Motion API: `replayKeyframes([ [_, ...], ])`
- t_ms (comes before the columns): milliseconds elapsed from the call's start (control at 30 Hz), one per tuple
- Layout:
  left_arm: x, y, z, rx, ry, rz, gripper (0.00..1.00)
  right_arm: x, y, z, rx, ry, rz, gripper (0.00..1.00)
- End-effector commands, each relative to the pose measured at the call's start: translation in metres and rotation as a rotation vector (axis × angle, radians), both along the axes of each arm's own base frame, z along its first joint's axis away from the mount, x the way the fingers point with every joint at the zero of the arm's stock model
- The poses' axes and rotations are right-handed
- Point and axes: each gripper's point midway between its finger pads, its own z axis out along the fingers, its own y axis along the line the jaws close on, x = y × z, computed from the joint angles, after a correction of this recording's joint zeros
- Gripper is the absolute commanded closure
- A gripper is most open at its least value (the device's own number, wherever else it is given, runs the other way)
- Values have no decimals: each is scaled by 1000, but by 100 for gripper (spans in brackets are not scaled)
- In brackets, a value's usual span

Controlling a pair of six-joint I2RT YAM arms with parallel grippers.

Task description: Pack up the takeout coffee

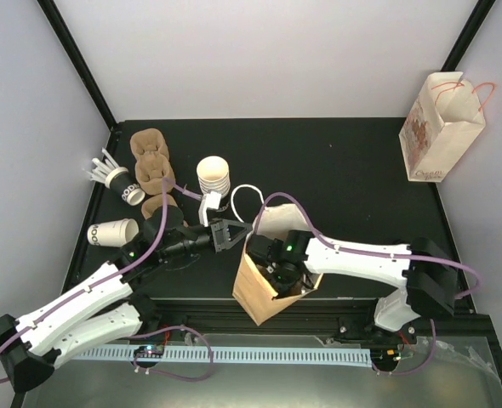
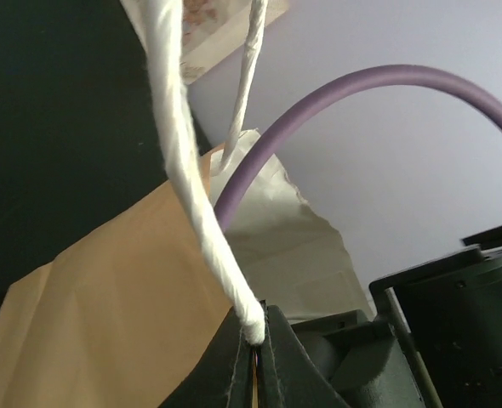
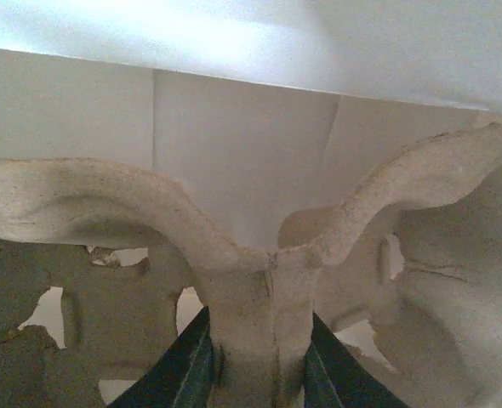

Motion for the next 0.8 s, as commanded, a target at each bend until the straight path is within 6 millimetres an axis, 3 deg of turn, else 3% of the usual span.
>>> replayKeyframes([
  [0,3,3,10,-36,-86,11,98,1,9,-24,4,68,26,77],
  [300,-1,2,5,1,-116,-17,98,-3,26,-42,48,141,-11,76],
  [767,-10,14,25,-11,-212,-13,98,-1,16,-63,3,132,-61,72],
])
